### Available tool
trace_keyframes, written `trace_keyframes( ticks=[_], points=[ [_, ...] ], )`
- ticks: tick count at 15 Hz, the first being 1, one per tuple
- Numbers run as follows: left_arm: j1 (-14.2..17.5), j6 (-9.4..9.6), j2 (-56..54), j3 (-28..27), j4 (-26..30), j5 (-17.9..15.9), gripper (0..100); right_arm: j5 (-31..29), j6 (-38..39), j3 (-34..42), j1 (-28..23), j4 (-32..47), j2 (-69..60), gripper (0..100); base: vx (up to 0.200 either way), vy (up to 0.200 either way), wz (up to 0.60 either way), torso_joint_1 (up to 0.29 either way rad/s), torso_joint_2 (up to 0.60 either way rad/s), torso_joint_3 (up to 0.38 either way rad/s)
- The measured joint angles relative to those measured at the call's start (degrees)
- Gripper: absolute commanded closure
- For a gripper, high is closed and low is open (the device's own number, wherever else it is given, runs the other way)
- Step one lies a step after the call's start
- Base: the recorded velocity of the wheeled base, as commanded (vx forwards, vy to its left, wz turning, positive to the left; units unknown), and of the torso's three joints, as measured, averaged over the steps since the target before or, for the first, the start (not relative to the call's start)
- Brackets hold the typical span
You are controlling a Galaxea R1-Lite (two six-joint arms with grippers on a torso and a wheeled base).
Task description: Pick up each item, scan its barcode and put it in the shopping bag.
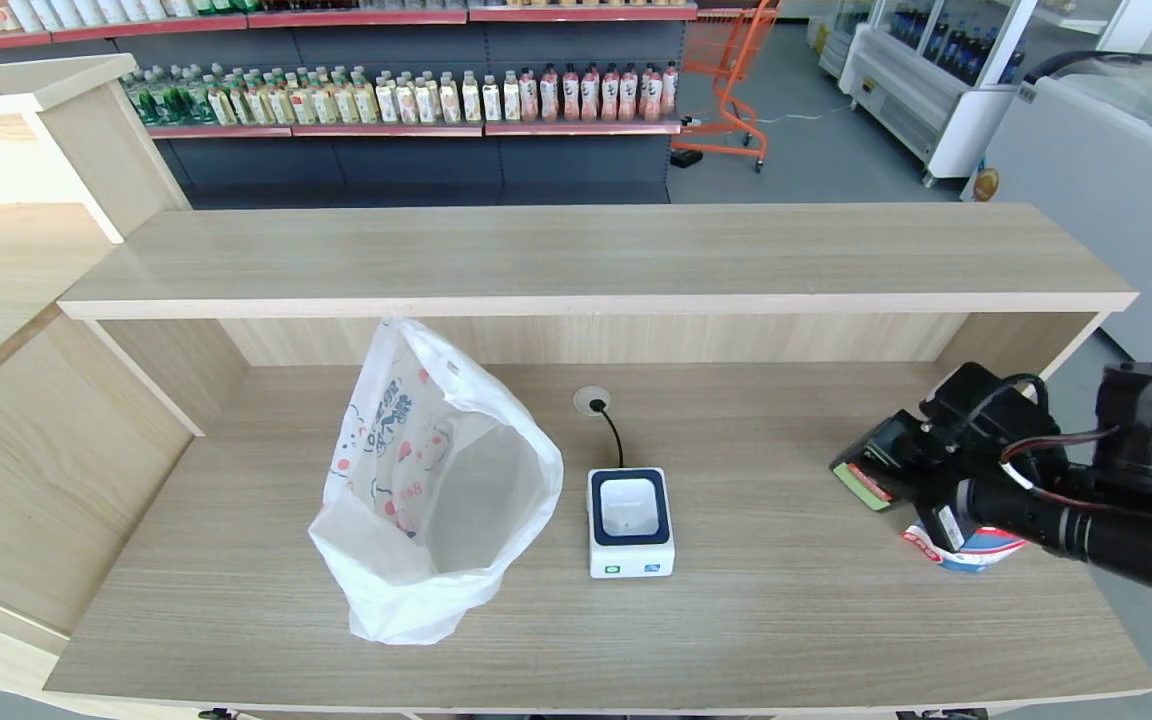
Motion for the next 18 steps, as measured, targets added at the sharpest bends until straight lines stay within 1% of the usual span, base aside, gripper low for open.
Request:
trace_keyframes(
  ticks=[1, 3, 4, 5, 6, 8, 9, 10, 11, 13, 14, 16, 18],
  points=[
    [0.0, 0.00, 0.0, 0.0, 0.0, 0.0, 0, 1.2, -8.5, 0.8, -0.6, 0.1, -3.0, 100, 0.000, 0.000, 0.00, 0.000, 0.00, 0.000],
    [0.0, 0.00, 0.0, 0.0, 0.0, 0.0, 0, 6.1, -24.4, 1.6, -1.7, 0.3, -8.9, 100, 0.000, 0.000, 0.00, 0.000, 0.00, 0.000],
    [0.0, 0.00, 0.0, 0.0, 0.0, 0.0, 0, 8.7, -34.1, 1.9, -2.3, 0.4, -11.2, 100, 0.000, 0.000, 0.00, 0.000, 0.00, 0.000],
    [0.0, 0.00, 0.0, 0.0, 0.0, 0.0, 0, 12.4, -45.5, 2.0, -2.9, 0.6, -13.0, 100, 0.000, 0.000, 0.00, 0.000, 0.00, 0.000],
    [0.0, 0.00, 0.0, 0.0, 0.0, 0.0, 0, 16.1, -59.1, 2.1, -2.9, 1.3, -13.9, 100, 0.000, 0.000, 0.00, 0.000, 0.00, 0.000],
    [0.0, 0.00, 0.0, 0.0, 0.0, 0.0, 0, 20.4, -78.9, 2.3, -1.0, 3.7, -13.7, 100, 0.000, 0.000, 0.00, 0.000, 0.00, 0.000],
    [0.0, 0.00, 0.0, 0.0, 0.0, 0.0, 0, 22.0, -86.2, 2.3, 1.7, 5.4, -12.7, 100, 0.000, 0.000, 0.00, 0.000, 0.00, 0.000],
    [0.0, 0.00, 0.0, 0.0, 0.0, 0.0, 0, 24.0, -91.4, 2.1, 6.2, 6.5, -11.0, 100, 0.000, 0.000, 0.00, 0.000, 0.00, 0.000],
    [0.0, -0.02, 0.0, 0.0, 0.0, 0.0, 0, 26.6, -94.4, 1.9, 10.2, 6.8, -8.9, 100, 0.000, 0.000, 0.00, 0.000, 0.00, 0.000],
    [0.0, 0.00, 0.0, 0.0, 0.0, 0.0, 0, 32.5, -98.4, 1.5, 17.2, 6.6, -2.4, 100, 0.000, 0.000, 0.00, 0.000, 0.00, 0.000],
    [0.0, 0.00, 0.0, 0.0, 0.0, 0.0, 0, 34.7, -99.7, 1.3, 19.8, 5.1, 1.0, 100, 0.000, 0.000, 0.00, 0.000, 0.00, 0.000],
    [0.0, 0.00, 0.0, 0.0, 0.0, 0.0, 0, 38.1, -101.5, 1.0, 22.8, -1.0, 7.3, 100, 0.000, 0.000, 0.00, 0.000, 0.00, 0.000],
    [0.0, 0.00, 0.0, 0.0, 0.0, 0.0, 0, 40.8, -101.8, 0.7, 23.7, -4.7, 11.5, 100, 0.000, 0.000, 0.00, 0.000, 0.00, 0.000]
  ],
)
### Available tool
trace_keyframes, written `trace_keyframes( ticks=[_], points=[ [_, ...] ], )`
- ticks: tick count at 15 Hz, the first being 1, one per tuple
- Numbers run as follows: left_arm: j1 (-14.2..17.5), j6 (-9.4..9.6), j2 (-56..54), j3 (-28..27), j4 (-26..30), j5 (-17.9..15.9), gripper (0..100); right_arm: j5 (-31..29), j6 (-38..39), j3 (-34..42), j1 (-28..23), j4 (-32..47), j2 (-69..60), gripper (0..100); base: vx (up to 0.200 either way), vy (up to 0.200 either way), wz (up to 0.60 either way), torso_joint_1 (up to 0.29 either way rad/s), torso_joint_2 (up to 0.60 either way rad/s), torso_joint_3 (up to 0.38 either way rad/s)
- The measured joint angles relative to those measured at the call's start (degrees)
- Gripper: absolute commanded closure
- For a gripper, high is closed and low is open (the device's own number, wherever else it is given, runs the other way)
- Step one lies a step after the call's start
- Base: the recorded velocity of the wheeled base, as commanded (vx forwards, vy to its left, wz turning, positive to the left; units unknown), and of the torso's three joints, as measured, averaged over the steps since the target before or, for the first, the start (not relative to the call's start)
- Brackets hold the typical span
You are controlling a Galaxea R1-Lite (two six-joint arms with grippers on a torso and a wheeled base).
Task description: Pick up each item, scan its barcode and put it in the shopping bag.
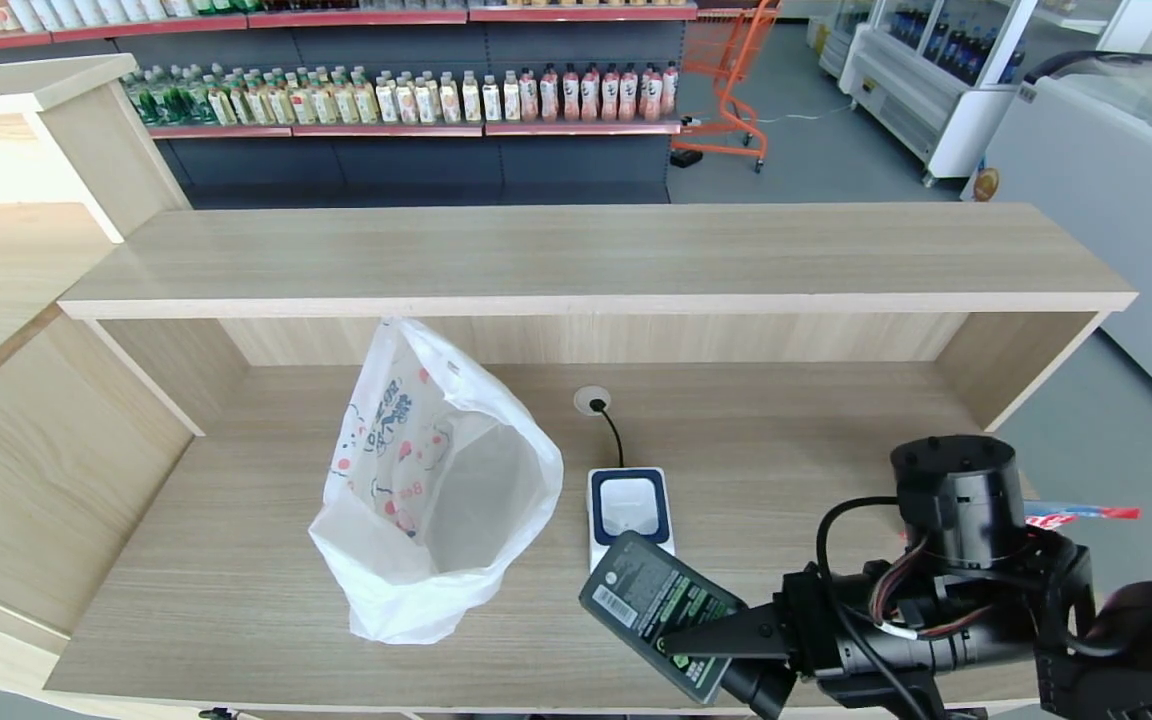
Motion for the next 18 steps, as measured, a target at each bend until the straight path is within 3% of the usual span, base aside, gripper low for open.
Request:
trace_keyframes(
  ticks=[3, 6, 18],
  points=[
    [0.0, 0.00, 0.0, 0.0, 0.0, 0.0, 0, 4.7, 0.0, -1.2, 0.2, -6.4, 4.5, 100, 0.000, 0.000, 0.00, 0.000, 0.00, 0.000],
    [0.0, 0.00, 0.0, 0.0, 0.0, 0.0, 0, 7.7, -0.4, -2.3, -0.3, -7.2, 6.9, 100, 0.000, 0.000, 0.00, 0.000, 0.00, 0.000],
    [0.0, 0.00, 0.0, 0.0, 0.0, 0.0, 0, 9.0, -2.0, -6.4, -1.5, -7.1, 11.0, 100, 0.000, 0.000, 0.00, 0.000, 0.00, 0.000]
  ],
)
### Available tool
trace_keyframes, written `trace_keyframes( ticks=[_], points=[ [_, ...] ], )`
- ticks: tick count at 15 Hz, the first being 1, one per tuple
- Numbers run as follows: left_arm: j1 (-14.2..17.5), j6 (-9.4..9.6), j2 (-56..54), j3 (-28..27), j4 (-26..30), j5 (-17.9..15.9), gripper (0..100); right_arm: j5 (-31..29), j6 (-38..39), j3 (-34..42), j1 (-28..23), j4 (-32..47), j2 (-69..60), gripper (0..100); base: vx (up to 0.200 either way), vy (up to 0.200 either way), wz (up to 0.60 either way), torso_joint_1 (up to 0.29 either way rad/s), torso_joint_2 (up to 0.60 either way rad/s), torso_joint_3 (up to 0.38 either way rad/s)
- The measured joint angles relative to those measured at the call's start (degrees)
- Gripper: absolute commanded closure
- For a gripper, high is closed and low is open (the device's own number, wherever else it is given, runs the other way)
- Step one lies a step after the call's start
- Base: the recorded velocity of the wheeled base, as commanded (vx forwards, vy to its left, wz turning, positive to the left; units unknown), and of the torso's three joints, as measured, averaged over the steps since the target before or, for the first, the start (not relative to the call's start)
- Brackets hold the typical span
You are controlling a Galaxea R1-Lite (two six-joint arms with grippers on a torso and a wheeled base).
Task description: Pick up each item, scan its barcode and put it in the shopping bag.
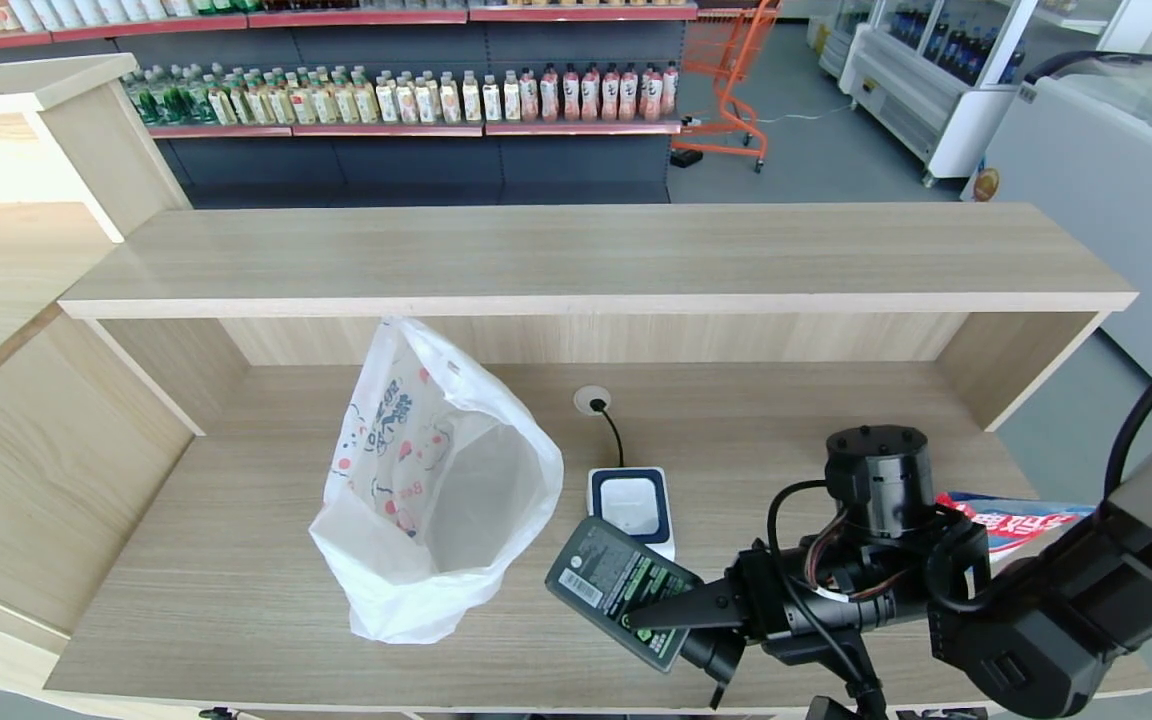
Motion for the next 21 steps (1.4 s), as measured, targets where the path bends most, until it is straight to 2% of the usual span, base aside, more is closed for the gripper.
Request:
trace_keyframes(
  ticks=[11, 13, 16, 18, 19, 21],
  points=[
    [0.0, 0.00, 0.0, 0.0, 0.0, 0.0, 0, 1.0, 0.2, 0.6, 0.0, 0.5, -0.3, 100, 0.000, 0.000, 0.00, 0.000, 0.00, 0.000],
    [0.0, 0.00, 0.0, 0.0, 0.0, 0.0, 0, 0.9, 3.6, 0.7, 0.0, 0.8, -0.8, 100, 0.000, 0.000, 0.00, 0.000, 0.00, 0.000],
    [0.0, 0.00, 0.0, 0.0, 0.0, 0.0, 0, -0.6, 22.7, 0.8, 0.0, 1.2, -5.2, 100, 0.000, 0.000, 0.00, 0.000, 0.00, 0.000],
    [0.0, 0.00, 0.0, 0.0, 0.0, 0.0, 0, -7.6, 37.4, -0.7, -1.8, 1.5, -13.7, 100, 0.000, 0.000, 0.00, 0.000, 0.00, 0.000],
    [0.0, 0.00, 0.0, 0.0, 0.0, 0.0, 0, -10.9, 44.4, -0.7, -3.4, 2.4, -18.3, 100, 0.000, 0.000, 0.00, 0.000, 0.00, 0.000],
    [0.0, 0.00, 0.0, 0.0, 0.0, 0.0, 0, -16.3, 65.8, 1.1, -10.1, 7.4, -28.9, 100, 0.000, 0.000, 0.00, 0.000, 0.00, 0.000]
  ],
)
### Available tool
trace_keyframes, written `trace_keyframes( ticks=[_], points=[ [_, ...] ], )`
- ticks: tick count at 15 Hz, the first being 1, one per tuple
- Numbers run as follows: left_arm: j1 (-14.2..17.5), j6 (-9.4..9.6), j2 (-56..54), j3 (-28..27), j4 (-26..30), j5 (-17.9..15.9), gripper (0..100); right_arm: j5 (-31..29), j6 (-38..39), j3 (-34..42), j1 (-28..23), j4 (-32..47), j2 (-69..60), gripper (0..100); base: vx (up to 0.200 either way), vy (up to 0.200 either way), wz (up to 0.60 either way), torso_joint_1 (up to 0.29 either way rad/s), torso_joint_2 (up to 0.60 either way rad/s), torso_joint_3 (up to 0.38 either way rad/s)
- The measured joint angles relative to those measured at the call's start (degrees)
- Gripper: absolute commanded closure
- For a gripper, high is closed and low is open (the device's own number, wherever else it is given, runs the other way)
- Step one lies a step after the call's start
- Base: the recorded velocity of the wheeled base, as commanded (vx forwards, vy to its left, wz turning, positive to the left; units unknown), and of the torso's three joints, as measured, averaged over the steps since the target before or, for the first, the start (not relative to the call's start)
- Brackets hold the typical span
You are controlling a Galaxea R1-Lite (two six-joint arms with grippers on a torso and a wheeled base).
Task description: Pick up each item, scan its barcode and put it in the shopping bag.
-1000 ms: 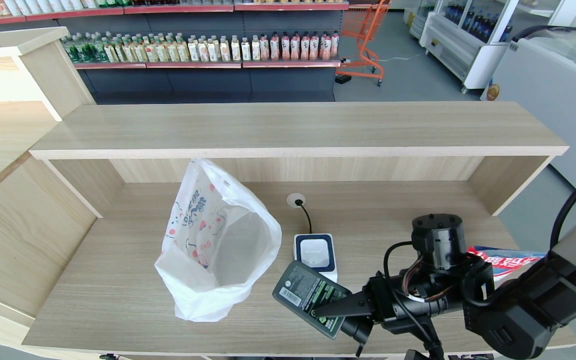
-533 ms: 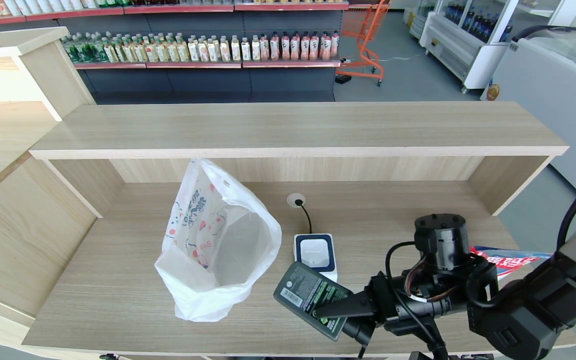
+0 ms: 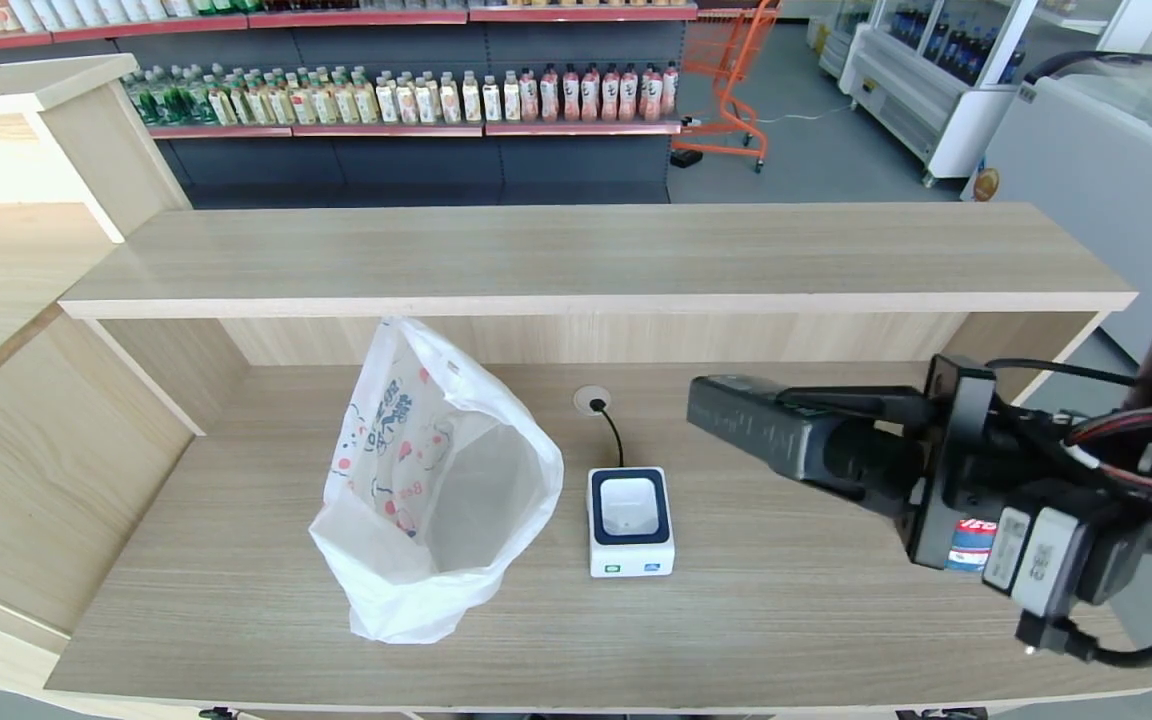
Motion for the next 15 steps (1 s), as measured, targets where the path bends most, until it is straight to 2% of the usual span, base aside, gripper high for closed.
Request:
trace_keyframes(
  ticks=[2, 4, 6, 8, 9, 11, 15],
  points=[
    [0.0, 0.00, 0.0, 0.0, 0.0, 0.0, 0, -4.4, 21.6, 1.3, -6.0, 5.5, -7.0, 100, 0.000, 0.000, 0.00, 0.000, 0.00, 0.000],
    [0.0, 0.00, 0.0, 0.0, 0.0, 0.0, 0, -11.8, 48.8, 1.6, -8.2, 9.4, -11.5, 100, 0.000, 0.000, 0.00, 0.000, 0.00, 0.000],
    [0.0, 0.00, 0.0, 0.0, 0.0, 0.0, 0, -22.2, 74.6, 1.3, -8.0, 17.6, -14.4, 100, 0.000, 0.000, 0.00, 0.000, 0.00, 0.000],
    [0.0, 0.00, 0.0, 0.0, 0.0, 0.0, 0, -26.6, 97.3, 0.1, -6.8, 26.5, -16.2, 100, 0.000, 0.000, 0.00, 0.000, 0.00, 0.000],
    [0.0, 0.00, 0.0, 0.0, 0.0, 0.0, 0, -28.1, 106.0, -0.6, -6.3, 30.6, -16.5, 100, 0.000, 0.000, 0.00, 0.000, 0.00, 0.000],
    [0.0, 0.00, 0.0, 0.0, 0.0, 0.0, 0, -28.7, 111.9, -1.4, -6.5, 33.4, -15.7, 100, 0.000, 0.000, 0.00, 0.000, 0.00, 0.000],
    [0.0, 0.06, 0.0, 0.0, 0.0, 0.0, 0, -28.6, 112.4, -1.6, -6.9, 33.5, -14.4, 100, 0.000, 0.000, 0.00, 0.000, 0.00, 0.000]
  ],
)
